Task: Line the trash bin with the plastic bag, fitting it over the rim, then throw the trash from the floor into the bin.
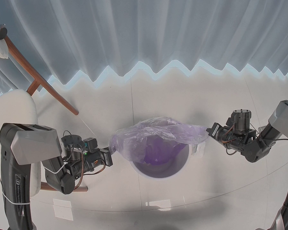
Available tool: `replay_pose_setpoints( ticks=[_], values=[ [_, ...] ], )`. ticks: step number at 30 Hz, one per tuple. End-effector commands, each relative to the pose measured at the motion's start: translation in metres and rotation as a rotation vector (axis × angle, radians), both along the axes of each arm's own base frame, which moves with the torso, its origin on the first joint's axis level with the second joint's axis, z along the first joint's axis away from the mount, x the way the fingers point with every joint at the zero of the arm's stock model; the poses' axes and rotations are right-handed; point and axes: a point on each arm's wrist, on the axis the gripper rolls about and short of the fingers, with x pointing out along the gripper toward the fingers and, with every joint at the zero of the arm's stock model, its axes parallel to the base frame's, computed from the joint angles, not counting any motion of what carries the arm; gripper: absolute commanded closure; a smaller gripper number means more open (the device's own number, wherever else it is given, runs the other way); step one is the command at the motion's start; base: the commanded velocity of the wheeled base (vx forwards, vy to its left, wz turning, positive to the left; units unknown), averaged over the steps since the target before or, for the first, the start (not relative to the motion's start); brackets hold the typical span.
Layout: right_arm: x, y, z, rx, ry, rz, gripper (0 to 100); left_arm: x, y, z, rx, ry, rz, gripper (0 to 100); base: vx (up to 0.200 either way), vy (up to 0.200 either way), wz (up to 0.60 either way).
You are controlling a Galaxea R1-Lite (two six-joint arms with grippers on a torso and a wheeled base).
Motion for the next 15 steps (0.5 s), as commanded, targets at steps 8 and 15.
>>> replay_pose_setpoints(
  ticks=[8,15],
  values=[
    [-0.005,0.005,0.006,-0.024,-0.014,0.020,0,-0.015,0.006,-0.010,0.047,0.015,-0.011,0,0.000,0.000,0.00],
    [-0.014,0.008,0.023,-0.006,-0.051,0.024,0,-0.014,0.015,0.007,0.030,-0.020,0.026,0,0.000,0.000,0.00]
  ],
)
